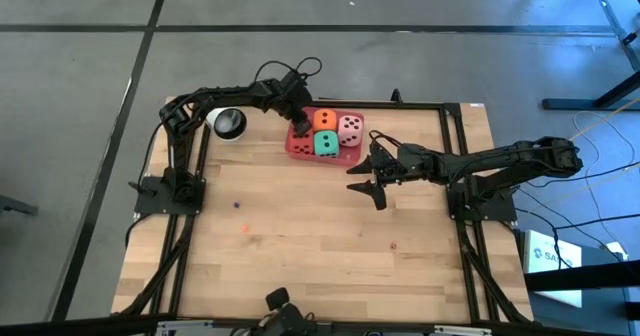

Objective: Pick & Place Dice
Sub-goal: Put the green die into the pink bin, then put the red die into the pink bin

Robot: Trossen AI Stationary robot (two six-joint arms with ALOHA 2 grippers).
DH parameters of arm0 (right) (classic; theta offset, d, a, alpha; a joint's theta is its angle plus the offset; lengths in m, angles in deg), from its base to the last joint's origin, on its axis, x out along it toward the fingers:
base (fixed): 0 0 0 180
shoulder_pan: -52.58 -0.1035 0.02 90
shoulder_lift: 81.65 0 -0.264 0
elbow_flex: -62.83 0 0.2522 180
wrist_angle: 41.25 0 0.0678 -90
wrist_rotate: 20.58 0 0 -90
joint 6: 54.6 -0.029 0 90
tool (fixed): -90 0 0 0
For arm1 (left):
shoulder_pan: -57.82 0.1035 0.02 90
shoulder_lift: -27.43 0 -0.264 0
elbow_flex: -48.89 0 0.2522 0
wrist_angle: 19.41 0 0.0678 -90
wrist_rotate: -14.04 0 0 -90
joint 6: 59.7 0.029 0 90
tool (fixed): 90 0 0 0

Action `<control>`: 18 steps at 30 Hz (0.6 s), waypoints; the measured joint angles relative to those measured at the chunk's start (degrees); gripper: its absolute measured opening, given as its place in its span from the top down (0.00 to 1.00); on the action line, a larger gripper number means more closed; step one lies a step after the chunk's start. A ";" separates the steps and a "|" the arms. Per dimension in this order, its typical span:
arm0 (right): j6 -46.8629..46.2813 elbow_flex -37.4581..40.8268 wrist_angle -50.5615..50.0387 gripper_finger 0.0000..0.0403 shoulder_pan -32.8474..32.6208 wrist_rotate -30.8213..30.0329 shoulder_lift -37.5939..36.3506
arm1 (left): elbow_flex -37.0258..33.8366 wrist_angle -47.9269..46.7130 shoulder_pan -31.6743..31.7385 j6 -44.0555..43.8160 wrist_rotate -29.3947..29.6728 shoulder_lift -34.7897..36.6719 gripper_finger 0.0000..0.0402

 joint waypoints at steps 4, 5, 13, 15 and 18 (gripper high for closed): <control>0.28 0.00 -0.61 0.42 0.00 0.02 0.00 | 0.00 0.67 0.02 -0.02 -0.97 0.26 0.70; 0.63 0.00 -0.83 0.42 0.00 0.01 -0.01 | 0.00 0.99 0.01 -0.02 -1.33 0.28 0.68; 0.69 0.00 -0.95 0.42 0.00 0.02 0.00 | 0.00 0.83 0.07 -0.64 -1.38 0.70 0.54; 0.68 0.00 -0.94 0.42 0.00 0.02 0.00 | -0.04 0.61 0.11 -0.61 -1.38 1.36 0.52; 1.26 0.00 -0.85 0.42 0.00 0.02 0.00 | -0.04 0.54 0.11 -0.65 -1.36 3.23 0.51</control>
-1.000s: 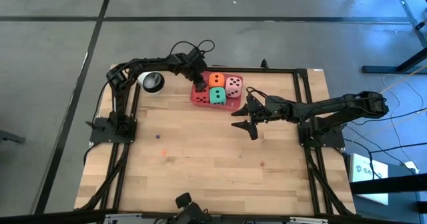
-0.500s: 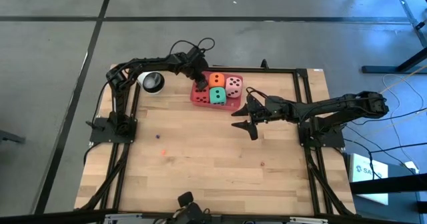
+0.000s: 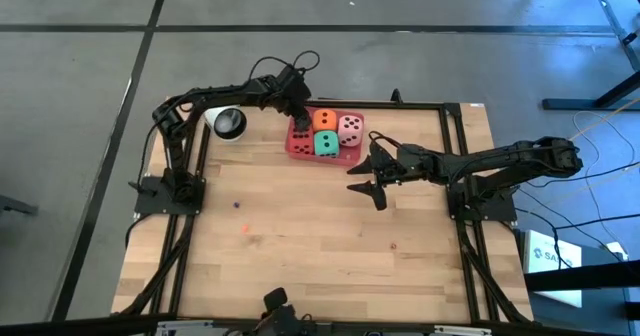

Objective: Pick & Place Dice
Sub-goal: Put the red die into the pink bin

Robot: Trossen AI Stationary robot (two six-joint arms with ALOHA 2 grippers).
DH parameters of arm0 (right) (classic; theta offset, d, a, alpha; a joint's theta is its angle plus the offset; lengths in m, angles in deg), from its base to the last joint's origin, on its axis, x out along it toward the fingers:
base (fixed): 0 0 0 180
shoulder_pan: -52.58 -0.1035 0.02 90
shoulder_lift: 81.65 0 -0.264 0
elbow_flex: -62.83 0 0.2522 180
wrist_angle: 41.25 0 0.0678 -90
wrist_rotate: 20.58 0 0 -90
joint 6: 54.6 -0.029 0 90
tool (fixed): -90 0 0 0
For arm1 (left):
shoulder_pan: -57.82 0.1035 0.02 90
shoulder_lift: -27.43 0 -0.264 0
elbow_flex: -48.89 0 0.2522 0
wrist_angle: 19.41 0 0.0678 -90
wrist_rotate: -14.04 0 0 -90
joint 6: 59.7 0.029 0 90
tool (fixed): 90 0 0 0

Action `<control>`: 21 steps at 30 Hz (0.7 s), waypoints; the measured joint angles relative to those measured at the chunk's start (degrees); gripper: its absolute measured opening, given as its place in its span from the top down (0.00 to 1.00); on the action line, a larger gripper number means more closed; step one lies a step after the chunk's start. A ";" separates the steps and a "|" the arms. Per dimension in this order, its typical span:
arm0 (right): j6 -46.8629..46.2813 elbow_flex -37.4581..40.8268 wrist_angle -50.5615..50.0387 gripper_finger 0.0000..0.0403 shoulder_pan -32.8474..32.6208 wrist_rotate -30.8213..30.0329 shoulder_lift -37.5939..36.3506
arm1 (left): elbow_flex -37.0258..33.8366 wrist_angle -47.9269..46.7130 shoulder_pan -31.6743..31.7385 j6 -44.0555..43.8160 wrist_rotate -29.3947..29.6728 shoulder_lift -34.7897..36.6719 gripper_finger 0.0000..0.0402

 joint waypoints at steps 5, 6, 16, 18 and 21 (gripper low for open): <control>2.00 0.00 0.99 0.42 -0.02 -0.90 0.00 | 0.00 -0.24 -0.11 -1.23 -0.38 5.78 0.52; 2.26 0.00 1.48 0.42 -0.02 -1.73 -0.05 | 0.00 -0.43 -0.22 -1.37 -0.86 7.26 0.53; 8.61 0.00 -0.62 0.42 -2.22 -10.57 -9.08 | -0.87 -1.78 -5.37 -3.26 -10.16 21.41 0.57; 9.09 0.00 -3.78 0.42 -3.42 -10.54 -12.10 | -3.60 -1.04 -7.69 -3.26 -10.14 24.02 0.58; 9.24 0.64 -7.80 0.42 -5.91 -10.56 -15.95 | -10.35 3.58 -11.54 -3.76 -9.74 27.94 0.59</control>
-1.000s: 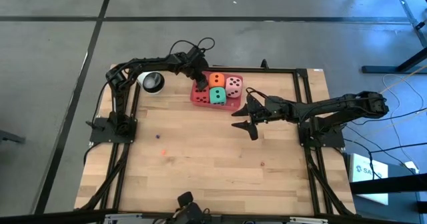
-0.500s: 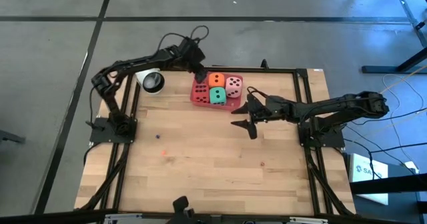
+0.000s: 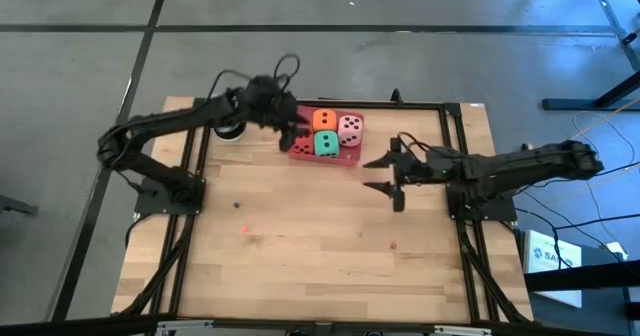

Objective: Pick & Place Dice
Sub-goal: Put the red die into the pink bin

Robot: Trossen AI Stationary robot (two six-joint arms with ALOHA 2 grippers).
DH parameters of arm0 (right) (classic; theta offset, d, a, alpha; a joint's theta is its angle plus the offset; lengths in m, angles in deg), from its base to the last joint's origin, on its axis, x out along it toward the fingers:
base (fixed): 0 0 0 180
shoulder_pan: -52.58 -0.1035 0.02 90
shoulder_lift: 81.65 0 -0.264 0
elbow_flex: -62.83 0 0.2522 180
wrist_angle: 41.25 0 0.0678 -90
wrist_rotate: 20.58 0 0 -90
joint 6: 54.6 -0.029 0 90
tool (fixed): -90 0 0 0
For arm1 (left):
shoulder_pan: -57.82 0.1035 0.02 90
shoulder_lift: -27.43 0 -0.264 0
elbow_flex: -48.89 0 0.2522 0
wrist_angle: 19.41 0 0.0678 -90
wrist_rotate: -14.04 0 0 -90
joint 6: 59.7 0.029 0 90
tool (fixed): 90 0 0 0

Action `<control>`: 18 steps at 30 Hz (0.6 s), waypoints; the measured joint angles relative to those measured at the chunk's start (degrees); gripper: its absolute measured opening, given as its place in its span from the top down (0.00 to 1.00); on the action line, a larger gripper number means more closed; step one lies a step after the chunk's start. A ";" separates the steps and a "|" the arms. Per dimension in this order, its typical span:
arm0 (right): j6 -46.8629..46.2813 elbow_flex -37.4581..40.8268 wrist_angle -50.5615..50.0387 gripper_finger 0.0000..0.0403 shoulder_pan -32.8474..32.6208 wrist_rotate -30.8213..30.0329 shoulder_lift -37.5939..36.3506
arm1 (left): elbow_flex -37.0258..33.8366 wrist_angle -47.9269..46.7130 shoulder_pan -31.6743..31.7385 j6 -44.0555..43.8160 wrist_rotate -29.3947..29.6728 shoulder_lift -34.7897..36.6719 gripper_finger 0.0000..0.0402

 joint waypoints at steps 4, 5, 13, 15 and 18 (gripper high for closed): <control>-3.32 4.25 -0.51 0.42 -2.75 -0.13 -4.14 | -10.49 10.49 -4.92 -3.70 0.16 5.77 0.60; -4.50 5.43 -0.48 0.42 -3.38 -0.58 -5.13 | -13.03 13.03 -6.17 -5.13 0.56 7.37 0.60; -8.98 8.86 -4.16 0.42 -11.52 0.48 -8.70 | -27.83 35.07 -19.00 -12.28 7.39 14.87 0.60; -11.18 8.86 -6.55 0.42 -14.54 0.28 -8.64 | -29.67 40.33 -22.40 -12.77 9.13 14.82 0.60; -15.99 8.88 -12.02 0.42 -19.77 -2.25 -8.05 | -31.21 45.09 -27.46 -12.77 13.09 14.13 0.60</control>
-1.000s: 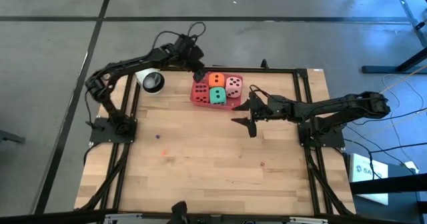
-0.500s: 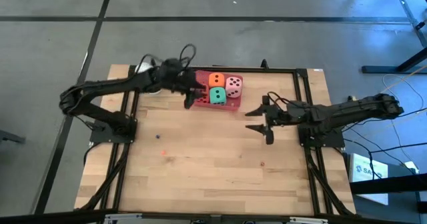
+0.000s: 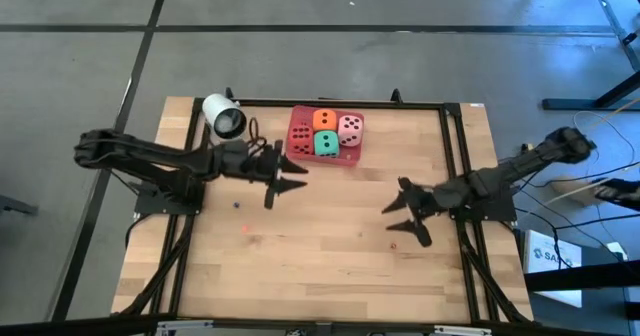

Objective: Pick & Place Dice
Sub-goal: Put the red die into the pink bin

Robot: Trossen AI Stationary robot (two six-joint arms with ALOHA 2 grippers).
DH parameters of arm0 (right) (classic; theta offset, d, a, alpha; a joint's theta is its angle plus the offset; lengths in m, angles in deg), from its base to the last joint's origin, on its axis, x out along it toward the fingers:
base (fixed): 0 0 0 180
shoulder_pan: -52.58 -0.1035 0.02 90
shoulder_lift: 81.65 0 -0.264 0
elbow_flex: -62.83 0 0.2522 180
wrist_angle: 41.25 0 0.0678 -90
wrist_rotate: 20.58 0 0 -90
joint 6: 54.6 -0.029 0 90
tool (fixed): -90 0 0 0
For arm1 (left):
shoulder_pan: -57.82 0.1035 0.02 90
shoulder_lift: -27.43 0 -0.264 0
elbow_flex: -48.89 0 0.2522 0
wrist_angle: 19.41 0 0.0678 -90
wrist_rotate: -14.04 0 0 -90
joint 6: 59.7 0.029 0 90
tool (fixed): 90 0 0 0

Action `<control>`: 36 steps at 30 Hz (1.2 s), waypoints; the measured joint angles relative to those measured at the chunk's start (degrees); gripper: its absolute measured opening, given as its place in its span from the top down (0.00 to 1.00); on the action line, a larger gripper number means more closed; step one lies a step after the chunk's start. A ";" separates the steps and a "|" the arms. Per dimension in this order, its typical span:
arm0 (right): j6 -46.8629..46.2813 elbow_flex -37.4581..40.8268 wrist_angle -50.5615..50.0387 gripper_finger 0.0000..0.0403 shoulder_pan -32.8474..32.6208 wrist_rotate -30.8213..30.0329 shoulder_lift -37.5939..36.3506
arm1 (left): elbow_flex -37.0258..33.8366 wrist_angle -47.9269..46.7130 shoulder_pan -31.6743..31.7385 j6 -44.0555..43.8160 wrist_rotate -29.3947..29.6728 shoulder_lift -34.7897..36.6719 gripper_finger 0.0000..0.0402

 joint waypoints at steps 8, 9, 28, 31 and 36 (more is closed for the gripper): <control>-13.56 0.05 -8.86 0.42 -15.97 -13.83 3.66 | -0.30 5.15 -10.25 -0.25 12.74 -4.85 0.60; -14.72 0.05 -8.85 0.42 -17.66 -15.60 4.54 | -0.27 6.25 -11.11 -0.55 13.90 -5.96 0.60; -32.07 0.01 -3.77 0.47 -34.02 -29.61 28.18 | 1.31 19.28 -17.50 -5.83 20.70 -20.54 0.61; -33.40 0.01 -1.73 0.47 -34.77 -30.83 31.05 | 1.92 19.25 -17.60 -5.95 20.74 -21.20 0.61; -36.89 -0.04 -1.09 0.47 -34.80 -32.21 35.06 | 2.24 19.18 -17.55 -5.95 20.76 -21.41 0.61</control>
